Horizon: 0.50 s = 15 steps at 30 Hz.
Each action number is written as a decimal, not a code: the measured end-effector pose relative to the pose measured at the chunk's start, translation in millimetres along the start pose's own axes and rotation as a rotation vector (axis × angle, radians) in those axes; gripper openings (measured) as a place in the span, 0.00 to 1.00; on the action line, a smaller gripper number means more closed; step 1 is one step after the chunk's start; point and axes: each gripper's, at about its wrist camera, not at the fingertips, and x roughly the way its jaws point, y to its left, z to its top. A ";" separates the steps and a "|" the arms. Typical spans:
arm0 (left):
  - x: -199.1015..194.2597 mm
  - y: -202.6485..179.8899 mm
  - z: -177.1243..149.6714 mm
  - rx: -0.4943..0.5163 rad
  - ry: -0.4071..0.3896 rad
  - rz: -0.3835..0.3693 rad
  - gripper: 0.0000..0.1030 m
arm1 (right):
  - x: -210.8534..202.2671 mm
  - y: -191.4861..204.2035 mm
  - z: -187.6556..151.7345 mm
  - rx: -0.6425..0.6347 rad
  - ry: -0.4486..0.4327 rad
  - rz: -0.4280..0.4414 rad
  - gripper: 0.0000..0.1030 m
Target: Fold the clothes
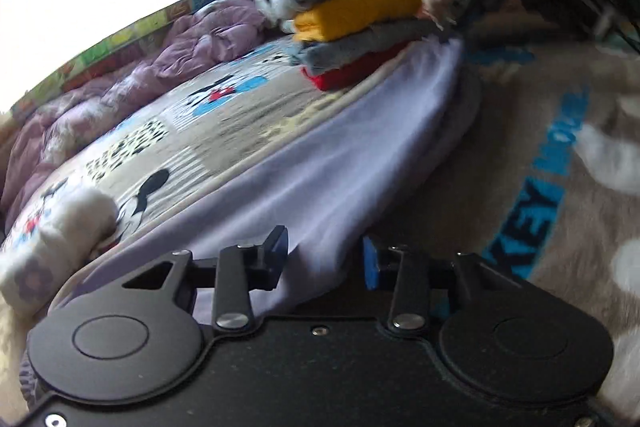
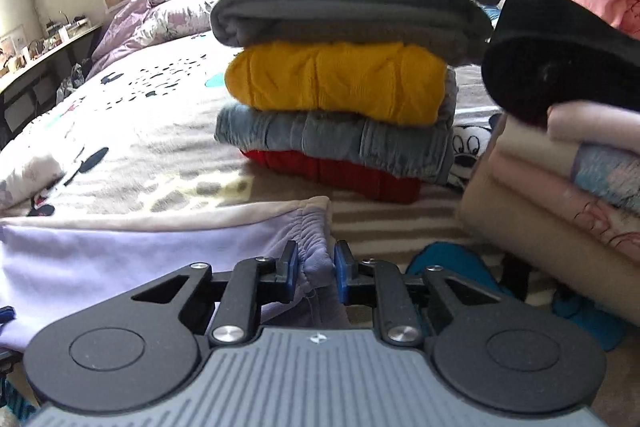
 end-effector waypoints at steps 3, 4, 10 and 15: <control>-2.2 10.7 -0.4 -0.090 -0.005 -0.034 0.37 | 18.4 -2.5 -2.9 -0.021 0.103 -0.015 0.22; -2.8 12.6 0.1 -0.115 -0.008 -0.041 0.38 | 18.2 -4.3 -4.2 -0.008 0.095 -0.008 0.23; -24.8 -2.3 8.8 -0.038 -0.055 -0.036 0.39 | 14.7 -12.1 -12.6 0.056 0.054 0.012 0.32; -32.4 -41.8 14.0 0.137 -0.039 -0.169 0.40 | 15.3 -10.5 -17.6 0.066 0.059 0.038 0.35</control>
